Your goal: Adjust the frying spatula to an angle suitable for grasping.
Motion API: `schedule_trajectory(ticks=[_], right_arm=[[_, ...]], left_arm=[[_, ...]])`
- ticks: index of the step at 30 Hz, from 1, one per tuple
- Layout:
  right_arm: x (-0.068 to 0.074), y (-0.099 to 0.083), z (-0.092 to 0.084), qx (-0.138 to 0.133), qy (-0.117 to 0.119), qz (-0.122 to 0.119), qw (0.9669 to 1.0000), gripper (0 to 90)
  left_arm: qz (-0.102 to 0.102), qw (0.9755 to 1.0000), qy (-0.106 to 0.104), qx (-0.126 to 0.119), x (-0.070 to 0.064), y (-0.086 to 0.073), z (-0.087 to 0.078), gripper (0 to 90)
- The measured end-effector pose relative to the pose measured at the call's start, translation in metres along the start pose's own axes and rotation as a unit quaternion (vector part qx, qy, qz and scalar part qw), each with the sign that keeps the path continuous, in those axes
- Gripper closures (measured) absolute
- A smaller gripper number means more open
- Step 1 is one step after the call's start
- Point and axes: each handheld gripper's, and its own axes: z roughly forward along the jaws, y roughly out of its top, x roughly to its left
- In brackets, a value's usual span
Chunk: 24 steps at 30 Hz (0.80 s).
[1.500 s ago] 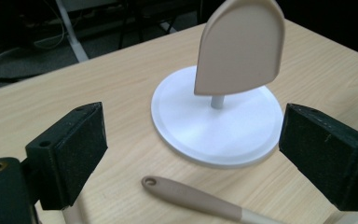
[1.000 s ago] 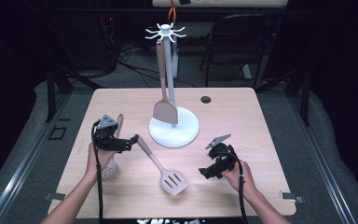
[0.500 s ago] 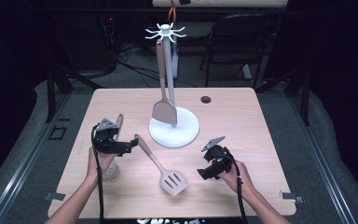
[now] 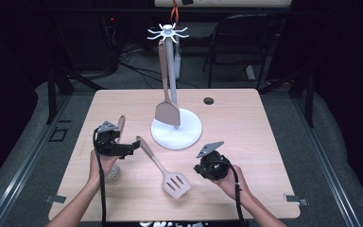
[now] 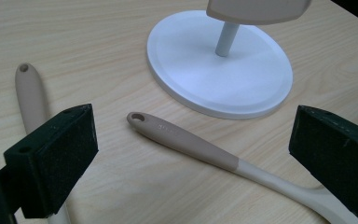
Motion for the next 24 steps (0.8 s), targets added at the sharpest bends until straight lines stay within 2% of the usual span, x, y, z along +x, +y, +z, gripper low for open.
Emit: schedule_trajectory(ticks=[2,5,7,11,13,14,15,20,24], right_arm=[[0.008,0.004,0.0,-0.002,0.017,-0.007,0.9998,88.6],[0.023,0.01,0.001,-0.005,0.028,-0.023,0.9993,89.2],[0.032,0.012,0.002,-0.012,0.027,-0.03,0.9991,90.0],[0.047,0.016,0.006,-0.009,0.036,-0.049,0.9981,90.0],[0.053,0.015,0.01,-0.002,0.035,-0.056,0.9978,90.0],[0.054,0.015,0.011,0.007,0.036,-0.065,0.9972,90.0],[0.056,0.014,0.014,0.011,0.04,-0.061,0.9973,90.0],[0.058,0.011,0.025,0.042,0.046,-0.074,0.9953,90.0],[0.059,0.007,0.033,0.064,0.047,-0.076,0.9939,90.0]], left_arm=[[0.001,1.0,-0.001,0.009,0.001,0.0,0.001,0.9],[-0.004,1.0,-0.003,0.007,0.0,-0.001,0.002,0.8],[-0.005,1.0,-0.001,0.008,-0.001,-0.001,0.003,0.8],[-0.002,0.9997,-0.003,0.022,-0.003,-0.001,0.005,0.7],[-0.006,0.9998,-0.003,0.019,-0.006,-0.002,0.008,0.7],[-0.006,0.9997,-0.007,0.023,-0.007,-0.003,0.008,0.7],[-0.007,0.9996,-0.009,0.026,-0.008,-0.003,0.009,0.7],[-0.002,0.9991,-0.015,0.039,-0.015,-0.004,0.015,0.7],[-0.017,0.9984,-0.027,0.047,-0.017,-0.007,0.021,0.7]])
